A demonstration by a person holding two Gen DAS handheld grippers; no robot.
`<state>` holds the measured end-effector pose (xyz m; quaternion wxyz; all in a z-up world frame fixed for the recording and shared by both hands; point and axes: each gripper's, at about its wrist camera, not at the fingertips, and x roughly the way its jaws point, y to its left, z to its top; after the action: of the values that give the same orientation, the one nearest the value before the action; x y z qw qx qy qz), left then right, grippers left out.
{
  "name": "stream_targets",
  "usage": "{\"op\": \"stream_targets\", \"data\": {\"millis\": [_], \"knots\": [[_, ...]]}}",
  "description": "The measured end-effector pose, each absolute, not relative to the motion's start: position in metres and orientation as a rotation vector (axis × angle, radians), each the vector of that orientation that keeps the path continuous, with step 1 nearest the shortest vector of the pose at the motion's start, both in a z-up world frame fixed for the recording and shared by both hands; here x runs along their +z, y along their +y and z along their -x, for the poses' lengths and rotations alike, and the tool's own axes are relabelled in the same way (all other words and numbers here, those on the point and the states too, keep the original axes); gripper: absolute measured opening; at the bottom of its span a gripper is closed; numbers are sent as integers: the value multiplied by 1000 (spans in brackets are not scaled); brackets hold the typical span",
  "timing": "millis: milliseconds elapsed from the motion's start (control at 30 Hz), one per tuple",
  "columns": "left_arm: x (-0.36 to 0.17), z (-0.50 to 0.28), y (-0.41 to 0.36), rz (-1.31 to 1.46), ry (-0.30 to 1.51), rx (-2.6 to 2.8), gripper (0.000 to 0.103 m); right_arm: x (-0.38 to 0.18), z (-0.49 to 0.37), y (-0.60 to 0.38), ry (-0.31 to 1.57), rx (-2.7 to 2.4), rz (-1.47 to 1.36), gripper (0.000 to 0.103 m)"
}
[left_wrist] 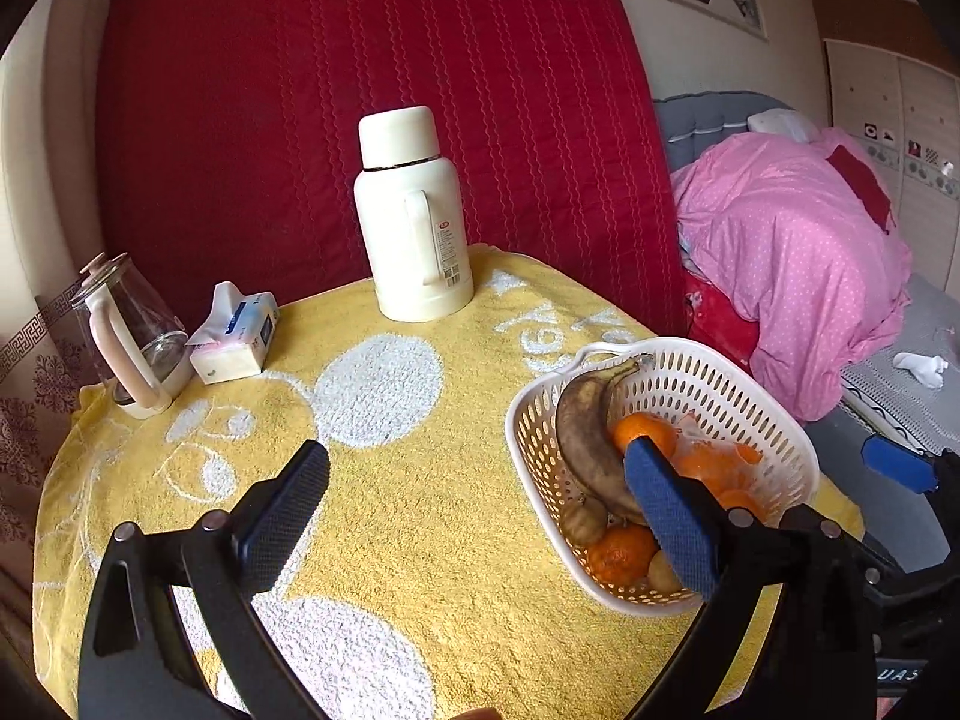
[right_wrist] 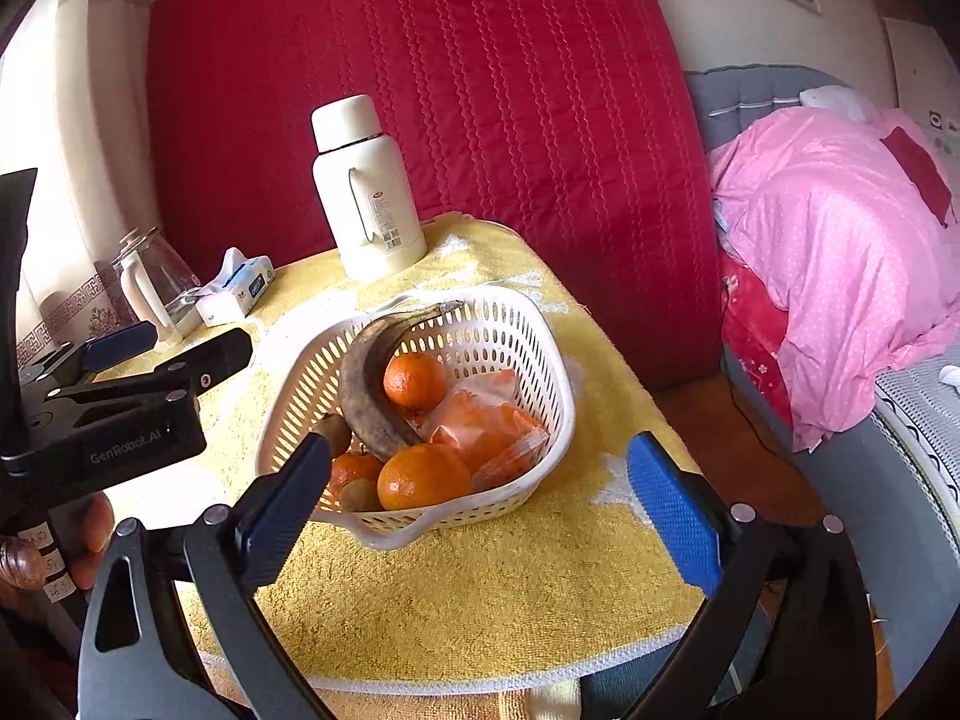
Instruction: Organize fruits
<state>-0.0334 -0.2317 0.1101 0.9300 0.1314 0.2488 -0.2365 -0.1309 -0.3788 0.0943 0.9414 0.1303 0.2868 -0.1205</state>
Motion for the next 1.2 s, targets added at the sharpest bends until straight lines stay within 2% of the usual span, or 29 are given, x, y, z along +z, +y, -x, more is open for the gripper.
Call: {"op": "stream_targets", "data": {"millis": [1200], "knots": [[99, 64, -212, -293, 511, -387, 98, 100, 141, -346, 573, -282, -130, 100]]}}
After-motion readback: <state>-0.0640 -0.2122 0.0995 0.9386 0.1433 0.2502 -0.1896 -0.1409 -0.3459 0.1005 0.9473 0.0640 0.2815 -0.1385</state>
